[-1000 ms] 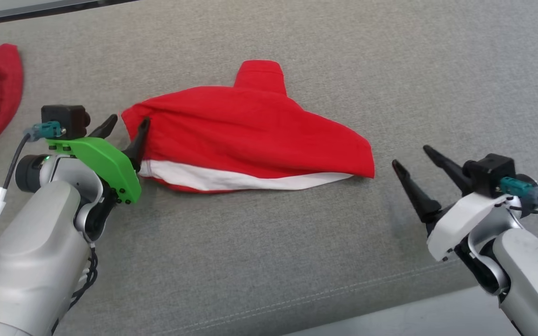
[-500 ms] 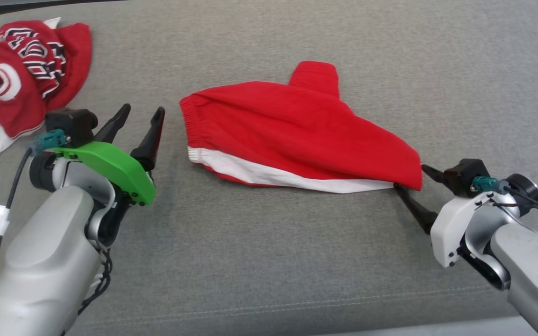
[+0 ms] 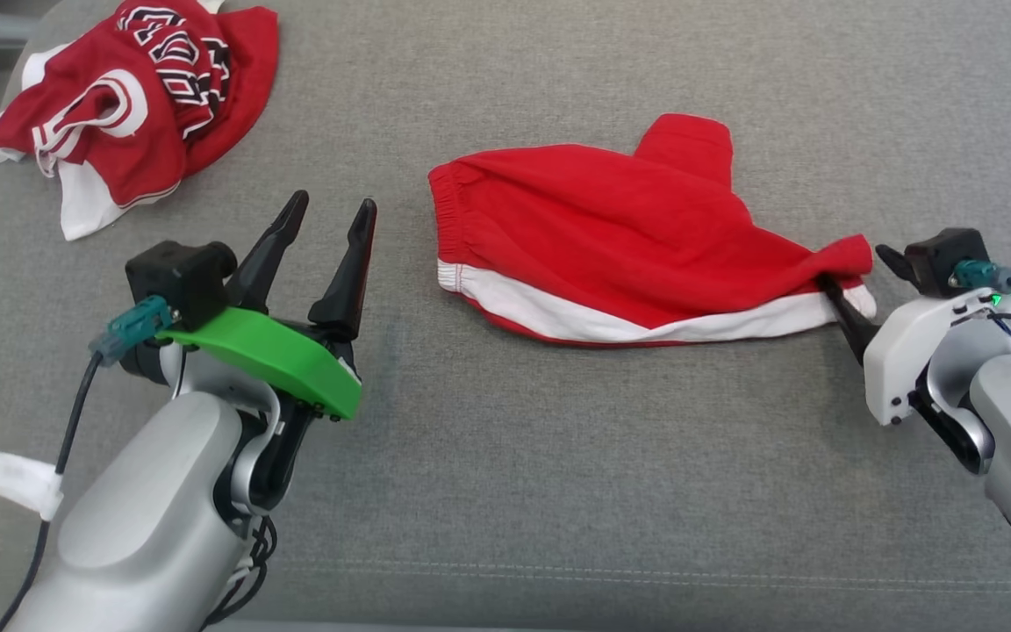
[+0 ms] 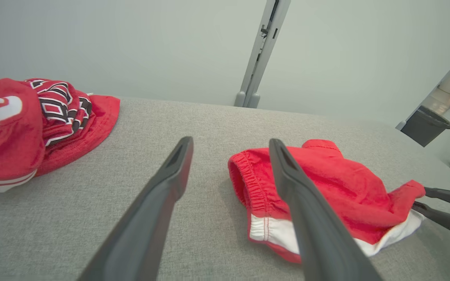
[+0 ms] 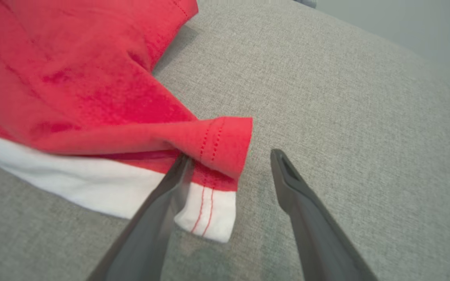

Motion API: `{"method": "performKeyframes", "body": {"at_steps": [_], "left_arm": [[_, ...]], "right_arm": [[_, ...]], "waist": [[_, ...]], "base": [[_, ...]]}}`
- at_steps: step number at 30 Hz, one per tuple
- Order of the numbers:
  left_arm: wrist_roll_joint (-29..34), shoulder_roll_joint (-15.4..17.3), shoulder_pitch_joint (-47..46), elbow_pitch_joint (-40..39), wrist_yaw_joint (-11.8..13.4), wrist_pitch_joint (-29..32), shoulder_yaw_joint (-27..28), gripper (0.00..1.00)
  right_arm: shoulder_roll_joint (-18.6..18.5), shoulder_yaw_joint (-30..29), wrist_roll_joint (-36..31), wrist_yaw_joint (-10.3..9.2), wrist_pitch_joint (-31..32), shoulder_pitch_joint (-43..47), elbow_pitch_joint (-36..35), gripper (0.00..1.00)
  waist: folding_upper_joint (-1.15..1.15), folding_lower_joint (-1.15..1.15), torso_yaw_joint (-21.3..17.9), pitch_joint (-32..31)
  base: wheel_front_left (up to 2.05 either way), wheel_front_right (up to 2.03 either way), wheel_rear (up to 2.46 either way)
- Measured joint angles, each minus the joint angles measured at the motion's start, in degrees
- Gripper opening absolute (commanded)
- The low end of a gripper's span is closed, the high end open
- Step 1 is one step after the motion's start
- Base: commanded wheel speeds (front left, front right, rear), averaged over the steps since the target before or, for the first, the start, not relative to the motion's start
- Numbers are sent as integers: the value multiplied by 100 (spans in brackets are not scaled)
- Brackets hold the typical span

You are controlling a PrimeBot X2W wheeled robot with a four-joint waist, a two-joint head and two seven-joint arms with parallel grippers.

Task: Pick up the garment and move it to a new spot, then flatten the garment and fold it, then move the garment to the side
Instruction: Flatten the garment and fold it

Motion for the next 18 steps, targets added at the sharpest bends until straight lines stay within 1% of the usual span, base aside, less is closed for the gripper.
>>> {"method": "performKeyframes", "body": {"at_steps": [3,6,8,10,14,18], "left_arm": [[-1,8,163,-223,129,-42,44,100],[-26,11,358,-377,224,-77,75,100],[-69,7,476,-454,260,-101,87,100],[-70,2,550,-533,292,-110,85,100],[-94,-14,704,-672,352,-152,100,100],[-94,-2,870,-779,437,-188,126,100]], "right_arm": [[54,-22,119,0,-109,-107,174,100],[82,4,267,0,-167,-123,265,100],[75,15,276,0,-218,-132,388,97],[76,11,288,0,-254,-154,485,100],[172,-172,488,0,-509,-181,493,100],[260,-576,566,0,-856,-171,447,100]], "waist": [[0,0,57,27],[0,0,26,24],[0,0,-25,12],[0,0,-76,0],[0,0,-173,-33],[0,0,-303,-90]], "base": [[0,0,0],[0,0,0],[0,0,0],[0,0,0],[0,0,0],[0,0,0]]}}
